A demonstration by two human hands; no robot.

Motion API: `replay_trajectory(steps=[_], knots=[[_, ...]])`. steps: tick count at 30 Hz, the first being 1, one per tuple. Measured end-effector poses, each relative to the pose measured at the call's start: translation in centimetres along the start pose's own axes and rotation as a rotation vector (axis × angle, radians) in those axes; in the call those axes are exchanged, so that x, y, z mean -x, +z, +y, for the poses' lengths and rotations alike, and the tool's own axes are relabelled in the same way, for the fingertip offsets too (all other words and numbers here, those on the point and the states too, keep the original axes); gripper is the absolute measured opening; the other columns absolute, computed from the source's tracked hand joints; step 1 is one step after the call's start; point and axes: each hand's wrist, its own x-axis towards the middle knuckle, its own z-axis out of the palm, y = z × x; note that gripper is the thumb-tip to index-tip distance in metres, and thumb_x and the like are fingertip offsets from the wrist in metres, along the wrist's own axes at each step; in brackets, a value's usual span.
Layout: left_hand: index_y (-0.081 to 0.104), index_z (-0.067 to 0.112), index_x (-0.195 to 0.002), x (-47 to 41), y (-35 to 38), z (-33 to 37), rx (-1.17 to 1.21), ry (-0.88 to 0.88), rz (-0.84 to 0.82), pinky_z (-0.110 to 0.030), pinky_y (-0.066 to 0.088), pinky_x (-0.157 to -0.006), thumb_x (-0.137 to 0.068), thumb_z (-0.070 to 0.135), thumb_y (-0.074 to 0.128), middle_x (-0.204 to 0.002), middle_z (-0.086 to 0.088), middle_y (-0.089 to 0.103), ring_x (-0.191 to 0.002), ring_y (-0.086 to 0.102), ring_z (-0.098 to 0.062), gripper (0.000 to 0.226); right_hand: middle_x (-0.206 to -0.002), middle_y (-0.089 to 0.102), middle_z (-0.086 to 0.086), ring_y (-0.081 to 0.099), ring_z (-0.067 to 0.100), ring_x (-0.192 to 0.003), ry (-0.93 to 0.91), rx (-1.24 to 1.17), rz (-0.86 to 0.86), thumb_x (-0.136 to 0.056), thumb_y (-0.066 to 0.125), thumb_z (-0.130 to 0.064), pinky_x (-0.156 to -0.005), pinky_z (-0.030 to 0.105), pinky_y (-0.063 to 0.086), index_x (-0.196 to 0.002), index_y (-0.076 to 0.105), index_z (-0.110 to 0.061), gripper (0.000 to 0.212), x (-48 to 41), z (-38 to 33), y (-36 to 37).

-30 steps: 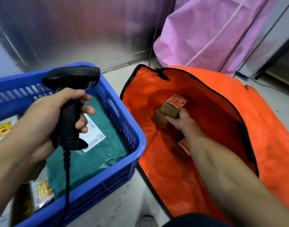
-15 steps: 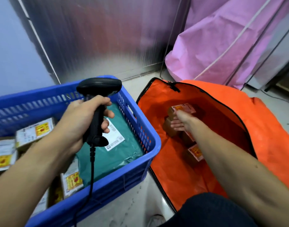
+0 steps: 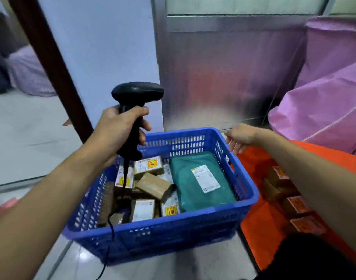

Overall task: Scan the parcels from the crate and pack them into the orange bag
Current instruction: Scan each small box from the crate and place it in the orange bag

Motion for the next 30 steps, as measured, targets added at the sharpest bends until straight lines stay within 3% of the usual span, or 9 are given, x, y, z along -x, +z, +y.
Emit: replay_trajectory(steps=[5, 8, 11, 14, 16, 20, 23, 27, 30], knots=[[0.061, 0.015, -0.097, 2.6, -5.1, -2.0, 0.071, 0.018, 0.127, -0.027, 0.046, -0.045, -0.099, 0.021, 0.066, -0.067, -0.003, 0.068, -0.045, 0.056, -0.019, 0.008, -0.071, 0.065, 0.012, 0.065, 0.017, -0.046, -0.205, 0.053, -0.077, -0.111, 0.034, -0.026, -0.048, 0.024, 0.048, -0.094, 0.057, -0.006, 0.035, 2.8, -9.0, 6.4], [0.062, 0.013, -0.101, 3.4, -6.9, -4.5, 0.121, -0.014, 0.214, -0.030, 0.049, -0.051, -0.100, 0.019, 0.065, -0.067, -0.004, 0.068, -0.046, 0.055, -0.019, 0.006, -0.078, 0.070, 0.016, 0.067, 0.028, -0.063, -0.291, 0.140, -0.104, -0.111, 0.034, -0.035, -0.062, 0.032, 0.054, -0.097, 0.064, -0.002, 0.046, 3.3, -11.5, 11.7], [0.063, 0.013, -0.100, 3.9, -7.9, -7.4, 0.116, -0.074, 0.246, -0.034, 0.050, -0.057, -0.100, 0.020, 0.064, -0.068, -0.003, 0.068, -0.049, 0.056, -0.018, 0.008, -0.096, 0.072, 0.014, 0.065, 0.027, -0.079, -0.354, 0.349, -0.061, -0.109, 0.039, -0.046, -0.078, 0.037, 0.053, -0.096, 0.064, -0.008, 0.048, 2.6, -11.8, 16.8], [0.062, 0.008, -0.097, 3.6, -8.0, -9.2, 0.144, -0.130, 0.157, -0.034, 0.047, -0.055, -0.100, 0.021, 0.066, -0.067, -0.004, 0.066, -0.049, 0.055, -0.019, 0.014, -0.123, 0.065, 0.012, 0.059, 0.029, -0.100, -0.384, 0.571, -0.067, -0.106, 0.046, -0.044, -0.086, 0.038, 0.048, -0.121, 0.060, -0.010, 0.040, 0.3, -10.7, 21.5], [0.063, 0.008, -0.097, 3.0, -7.8, -9.4, 0.133, -0.143, 0.100, -0.033, 0.047, -0.056, -0.100, 0.025, 0.067, -0.070, -0.004, 0.068, -0.052, 0.057, -0.019, 0.017, -0.139, 0.055, 0.013, 0.058, 0.033, -0.117, -0.378, 0.698, -0.084, -0.103, 0.049, -0.044, -0.094, 0.041, 0.048, -0.136, 0.052, -0.010, 0.048, -1.3, -9.5, 24.0], [0.066, 0.013, -0.103, 0.7, -7.9, -9.9, 0.144, -0.205, 0.114, -0.031, 0.050, -0.056, -0.099, 0.029, 0.068, -0.071, -0.001, 0.070, -0.054, 0.059, -0.017, 0.016, -0.144, 0.047, 0.008, 0.053, 0.029, -0.129, -0.412, 0.905, -0.179, -0.095, 0.063, -0.037, -0.103, 0.044, 0.047, -0.150, 0.039, -0.015, 0.064, -4.4, -8.2, 28.3], [0.065, 0.014, -0.105, -0.3, -7.8, -10.5, 0.203, -0.235, 0.159, -0.030, 0.051, -0.053, -0.098, 0.026, 0.068, -0.067, -0.002, 0.068, -0.051, 0.057, -0.017, 0.014, -0.146, 0.045, 0.011, 0.048, 0.030, -0.132, -0.410, 1.031, -0.235, -0.096, 0.057, -0.035, -0.108, 0.045, 0.046, -0.149, 0.036, -0.015, 0.061, -6.2, -7.1, 31.0], [0.065, 0.016, -0.101, -0.6, -7.9, -10.9, 0.246, -0.264, 0.194, -0.027, 0.051, -0.051, -0.099, 0.026, 0.068, -0.067, -0.001, 0.067, -0.052, 0.056, -0.016, 0.011, -0.144, 0.042, 0.020, 0.046, 0.036, -0.131, -0.359, 1.176, -0.143, -0.093, 0.058, -0.037, -0.105, 0.049, 0.048, -0.150, 0.029, -0.006, 0.071, -8.6, -5.8, 34.0], [0.066, 0.015, -0.104, -0.3, -7.6, -10.7, 0.297, -0.290, 0.164, -0.032, 0.052, -0.059, -0.097, 0.027, 0.069, -0.070, -0.003, 0.067, -0.058, 0.057, -0.021, 0.014, -0.137, 0.046, 0.023, 0.049, 0.037, -0.123, -0.305, 1.215, 0.005, -0.095, 0.056, -0.032, -0.083, 0.045, 0.055, -0.146, 0.030, 0.001, 0.066, -9.3, -5.6, 35.7]])
